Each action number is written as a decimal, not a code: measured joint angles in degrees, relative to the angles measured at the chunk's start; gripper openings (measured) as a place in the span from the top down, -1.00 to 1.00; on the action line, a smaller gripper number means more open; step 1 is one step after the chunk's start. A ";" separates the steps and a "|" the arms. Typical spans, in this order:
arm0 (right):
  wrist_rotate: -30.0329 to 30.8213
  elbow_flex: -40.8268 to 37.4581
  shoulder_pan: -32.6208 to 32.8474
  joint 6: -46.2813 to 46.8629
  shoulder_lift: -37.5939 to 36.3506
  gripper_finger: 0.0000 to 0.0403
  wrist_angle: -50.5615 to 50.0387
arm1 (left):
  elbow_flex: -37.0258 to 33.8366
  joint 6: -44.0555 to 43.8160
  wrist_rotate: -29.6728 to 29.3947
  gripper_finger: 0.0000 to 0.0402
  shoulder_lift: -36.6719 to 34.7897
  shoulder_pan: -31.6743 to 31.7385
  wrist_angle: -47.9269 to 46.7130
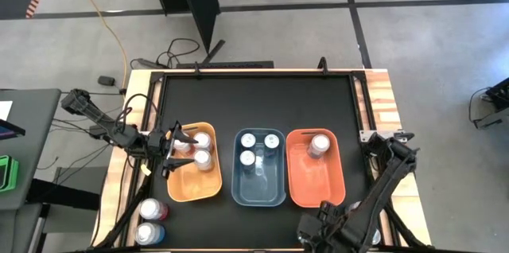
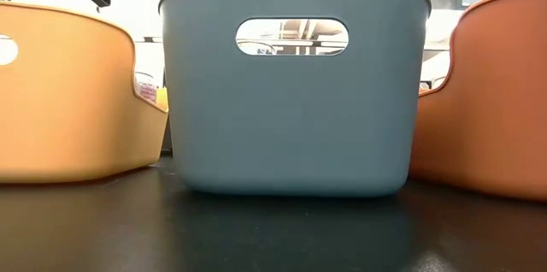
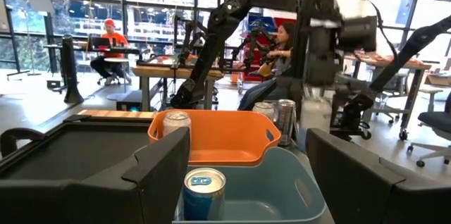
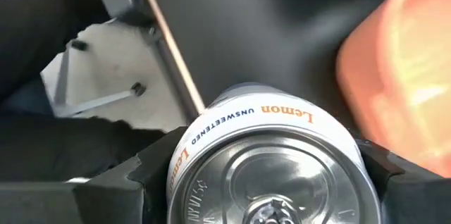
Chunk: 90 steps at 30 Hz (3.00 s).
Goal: Sort soda cans
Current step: Put the bottom right blue-white soda can into the orange bin
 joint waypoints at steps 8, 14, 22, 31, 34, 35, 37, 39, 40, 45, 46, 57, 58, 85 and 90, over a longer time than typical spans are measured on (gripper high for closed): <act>9.23 14.07 -6.83 -10.23 -1.35 -0.44 -16.65 | 0.00 0.15 0.08 -0.38 0.00 0.00 -0.05; 10.60 14.23 -16.44 -21.51 -2.90 -0.44 -16.69 | 0.00 0.17 0.05 -0.38 -0.15 -0.34 -1.20; 10.83 13.32 -24.83 -24.97 -3.34 -0.44 -16.08 | 0.00 2.12 -0.23 -0.38 -0.57 -3.33 -0.16; 13.77 3.09 -26.95 -21.48 -5.17 -0.44 -16.06 | 0.00 3.25 -0.76 -0.38 -1.68 -5.31 -0.05; 14.34 -1.37 -25.88 -18.72 -10.39 -0.44 -16.10 | 0.00 3.45 -0.94 -0.38 -1.67 -5.67 0.19; 14.54 -3.43 -25.47 -17.65 -12.51 -0.44 -16.14 | 0.00 3.45 -1.13 -0.38 -1.68 -5.77 0.24; 14.74 -8.23 -24.54 -15.43 -16.71 -0.44 -15.24 | 0.00 3.67 -1.25 -0.38 -1.68 -6.02 0.37; 14.86 -13.52 -23.90 -14.19 -21.18 -0.44 -12.11 | 0.00 3.87 -1.34 -0.38 -1.68 -6.12 0.44; 14.86 -16.11 -23.72 -14.12 -23.41 -0.44 -9.76 | 0.00 3.89 -1.37 -0.38 -1.68 -6.14 0.46; 12.53 -27.37 -25.13 -17.01 -29.95 -0.44 1.20 | 0.00 3.91 -1.54 -0.38 -1.68 -6.12 0.72; 12.17 -29.04 -25.85 -17.57 -30.15 -0.44 2.45 | 0.00 3.89 -1.81 -0.38 -1.68 -6.12 0.76; 5.38 -38.68 -35.55 -25.79 -29.61 -0.44 12.63 | 0.00 3.74 -2.15 -0.38 -1.68 -6.12 0.68; 4.87 -39.34 -36.25 -26.03 -29.63 -0.44 14.26 | 0.00 3.72 -2.15 -0.38 -1.66 -6.12 0.66; 1.37 -51.27 -40.89 -26.93 -29.52 -0.85 27.26 | 0.00 4.07 -2.15 -0.38 -1.66 -6.12 0.58; 1.38 -51.21 -41.01 -28.59 -29.54 -0.74 28.07 | 0.00 4.09 -2.15 -0.38 -1.66 -6.12 0.56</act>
